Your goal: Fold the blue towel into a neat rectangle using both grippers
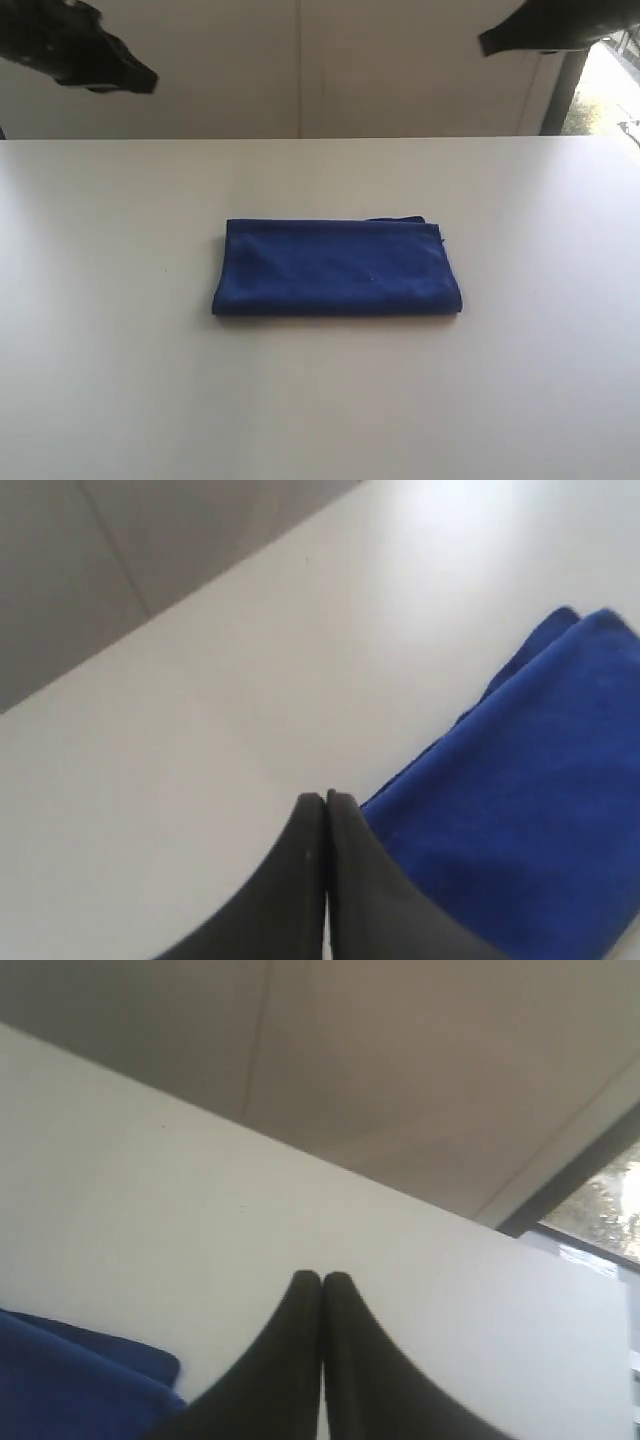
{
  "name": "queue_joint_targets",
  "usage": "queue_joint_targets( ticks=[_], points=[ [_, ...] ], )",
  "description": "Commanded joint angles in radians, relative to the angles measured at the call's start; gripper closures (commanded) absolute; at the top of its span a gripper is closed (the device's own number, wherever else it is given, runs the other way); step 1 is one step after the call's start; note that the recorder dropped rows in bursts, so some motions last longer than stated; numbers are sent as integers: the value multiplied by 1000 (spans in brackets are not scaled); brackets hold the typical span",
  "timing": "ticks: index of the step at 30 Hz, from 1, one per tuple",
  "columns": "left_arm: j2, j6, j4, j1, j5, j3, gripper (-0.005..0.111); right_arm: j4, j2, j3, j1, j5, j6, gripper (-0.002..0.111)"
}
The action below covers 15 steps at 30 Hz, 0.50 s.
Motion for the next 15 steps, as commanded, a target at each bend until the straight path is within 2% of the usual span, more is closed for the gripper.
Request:
queue_joint_targets(
  ticks=[1, 6, 8, 15],
  points=[
    [-268, 199, -265, 101, -20, 203, 107, 9, -227, 233, -62, -89, 27, 108],
    [-568, 201, -296, 125, -302, 495, 107, 9, -513, 565, -75, -250, 102, 108],
    [-669, 201, -298, 125, -366, 600, 107, 9, -611, 693, -75, -284, 123, 108],
    [-943, 199, -409, 125, -381, 982, 107, 9, -877, 1005, -75, -303, 215, 108]
  ],
)
